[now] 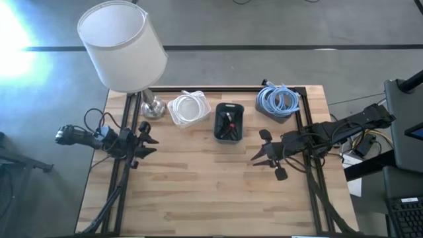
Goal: Sort HDMI cables
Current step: Return to Home Position
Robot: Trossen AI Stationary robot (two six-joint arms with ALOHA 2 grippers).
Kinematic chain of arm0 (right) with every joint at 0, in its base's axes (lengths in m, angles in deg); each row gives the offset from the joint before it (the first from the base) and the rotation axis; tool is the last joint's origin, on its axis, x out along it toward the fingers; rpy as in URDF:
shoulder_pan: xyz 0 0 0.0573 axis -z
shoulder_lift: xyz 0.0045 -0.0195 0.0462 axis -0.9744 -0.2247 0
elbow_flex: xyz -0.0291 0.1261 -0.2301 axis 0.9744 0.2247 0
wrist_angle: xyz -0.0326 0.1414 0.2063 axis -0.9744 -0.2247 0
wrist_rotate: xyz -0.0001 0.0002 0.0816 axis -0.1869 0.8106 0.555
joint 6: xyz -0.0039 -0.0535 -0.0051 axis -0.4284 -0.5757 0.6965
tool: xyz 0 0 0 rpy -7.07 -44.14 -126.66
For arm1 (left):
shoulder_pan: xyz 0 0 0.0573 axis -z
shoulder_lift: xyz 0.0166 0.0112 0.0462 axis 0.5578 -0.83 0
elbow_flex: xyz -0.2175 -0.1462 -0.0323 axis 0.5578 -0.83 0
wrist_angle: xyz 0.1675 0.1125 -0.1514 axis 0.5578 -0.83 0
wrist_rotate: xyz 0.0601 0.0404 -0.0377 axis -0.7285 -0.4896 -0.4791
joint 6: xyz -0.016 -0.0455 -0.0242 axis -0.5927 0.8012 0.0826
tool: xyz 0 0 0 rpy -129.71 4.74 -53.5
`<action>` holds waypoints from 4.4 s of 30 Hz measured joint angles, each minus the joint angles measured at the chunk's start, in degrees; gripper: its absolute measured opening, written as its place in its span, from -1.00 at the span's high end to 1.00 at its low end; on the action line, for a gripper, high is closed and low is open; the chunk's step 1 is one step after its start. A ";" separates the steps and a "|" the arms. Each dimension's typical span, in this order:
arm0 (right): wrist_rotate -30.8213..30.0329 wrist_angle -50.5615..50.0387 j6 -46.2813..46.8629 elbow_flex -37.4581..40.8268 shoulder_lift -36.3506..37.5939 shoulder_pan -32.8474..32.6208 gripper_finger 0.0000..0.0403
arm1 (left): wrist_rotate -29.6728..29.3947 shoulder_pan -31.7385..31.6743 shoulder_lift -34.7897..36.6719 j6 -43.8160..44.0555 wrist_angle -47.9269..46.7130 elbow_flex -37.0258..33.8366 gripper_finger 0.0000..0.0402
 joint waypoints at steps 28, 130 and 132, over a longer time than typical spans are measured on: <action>-0.07 -0.49 0.01 0.00 -0.11 0.02 0.55 | -2.04 -2.44 3.40 3.09 -8.41 -0.17 0.34; -0.04 20.22 -3.14 47.60 51.57 0.00 0.56 | -1.87 -2.42 2.62 0.42 -9.81 -0.39 0.34; -0.07 20.24 -4.73 47.60 51.37 0.00 0.55 | -1.86 -2.41 2.62 0.42 -9.81 -0.39 0.34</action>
